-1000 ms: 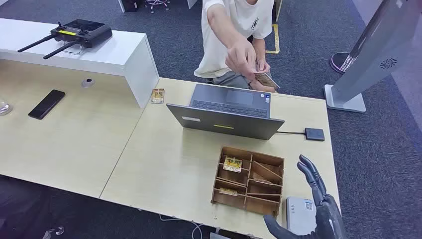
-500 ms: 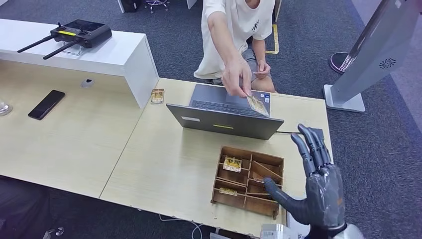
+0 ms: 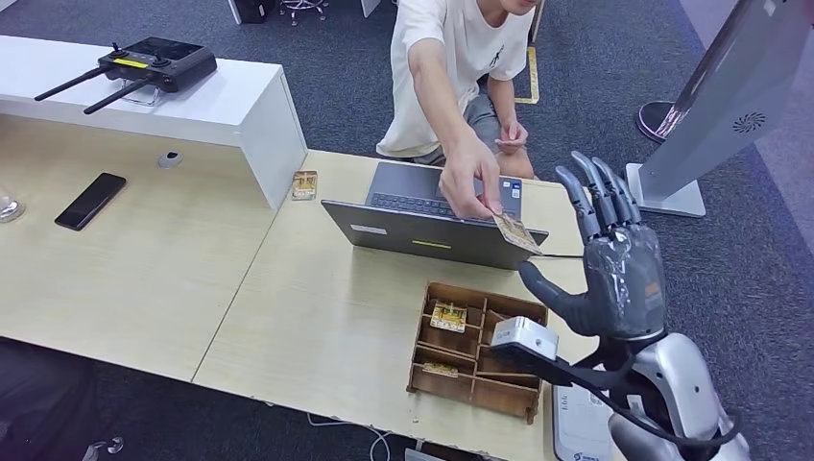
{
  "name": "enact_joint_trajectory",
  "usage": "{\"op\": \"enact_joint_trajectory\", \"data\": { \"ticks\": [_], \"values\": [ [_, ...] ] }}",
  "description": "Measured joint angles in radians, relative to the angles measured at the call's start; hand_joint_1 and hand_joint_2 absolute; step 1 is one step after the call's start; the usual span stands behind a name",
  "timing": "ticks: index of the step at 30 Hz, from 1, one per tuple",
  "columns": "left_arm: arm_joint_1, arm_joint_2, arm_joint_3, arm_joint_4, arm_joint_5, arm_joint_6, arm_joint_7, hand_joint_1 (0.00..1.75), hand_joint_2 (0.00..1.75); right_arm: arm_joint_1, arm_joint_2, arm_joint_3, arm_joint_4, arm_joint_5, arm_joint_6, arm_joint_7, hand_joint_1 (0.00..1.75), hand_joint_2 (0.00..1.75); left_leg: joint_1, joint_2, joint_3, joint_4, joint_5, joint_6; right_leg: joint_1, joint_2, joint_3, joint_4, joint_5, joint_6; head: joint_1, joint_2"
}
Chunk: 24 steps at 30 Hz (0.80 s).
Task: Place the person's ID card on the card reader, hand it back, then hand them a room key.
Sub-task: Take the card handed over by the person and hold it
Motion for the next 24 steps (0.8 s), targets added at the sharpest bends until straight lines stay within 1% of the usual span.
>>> {"op": "enact_joint_trajectory", "data": {
  "ticks": [2,3,4,5,7,8,9,24],
  "values": [
    [-0.001,-0.005,-0.006,-0.009,-0.006,-0.004,0.004,0.00,0.00,-0.040,0.016,0.002,0.026,0.004,0.019,0.010,0.00,1.75,0.000,0.000,0.000,0.000,0.000,0.000,0.000,0.000,0.000,0.000,0.000,0.000,0.000,0.000],
    [-0.001,-0.007,-0.009,-0.014,-0.008,-0.006,0.005,0.00,0.00,-0.056,0.024,0.003,0.037,0.006,0.025,0.013,0.03,1.75,0.000,-0.001,0.000,0.000,0.000,0.000,0.000,-0.001,0.000,0.000,0.000,0.000,0.000,0.000],
    [-0.001,-0.009,-0.012,-0.018,-0.009,-0.007,0.006,0.00,0.00,-0.070,0.031,0.004,0.046,0.008,0.030,0.016,0.19,1.75,0.000,-0.001,0.000,0.000,0.000,0.000,0.000,-0.001,0.000,0.000,0.000,0.000,0.000,0.000],
    [-0.001,-0.011,-0.014,-0.022,-0.011,-0.008,0.006,0.00,0.00,-0.082,0.038,0.004,0.054,0.010,0.034,0.017,0.55,1.75,0.000,-0.001,0.000,0.000,0.001,-0.001,0.000,-0.001,0.000,0.000,0.000,0.000,0.000,0.000],
    [-0.001,-0.015,-0.015,-0.030,-0.012,-0.010,0.007,0.00,0.00,-0.096,0.048,0.004,0.068,0.012,0.039,0.018,1.37,1.75,0.000,-0.001,0.000,0.000,0.001,-0.001,0.000,-0.001,0.000,0.000,0.000,0.000,0.000,0.000],
    [-0.001,-0.017,-0.016,-0.034,-0.013,-0.011,0.007,0.00,0.00,-0.101,0.053,0.005,0.074,0.014,0.042,0.018,1.65,1.75,0.000,-0.001,0.000,0.000,0.001,-0.001,0.000,-0.001,0.000,0.000,0.000,0.000,0.000,0.000],
    [-0.001,-0.019,-0.017,-0.038,-0.013,-0.012,0.007,0.00,0.00,-0.105,0.057,0.005,0.078,0.015,0.044,0.018,1.73,1.75,0.000,-0.001,0.000,0.000,0.001,-0.001,0.000,-0.001,0.000,0.000,0.000,0.000,0.000,0.000],
    [0.007,-0.045,-0.024,-0.095,-0.016,-0.030,0.015,0.00,0.00,-0.111,0.094,-0.004,0.116,0.019,0.074,0.020,1.75,1.75,0.000,-0.001,0.000,0.000,0.000,-0.001,0.000,-0.001,0.000,0.000,0.000,0.000,0.000,0.000]
  ]
}}
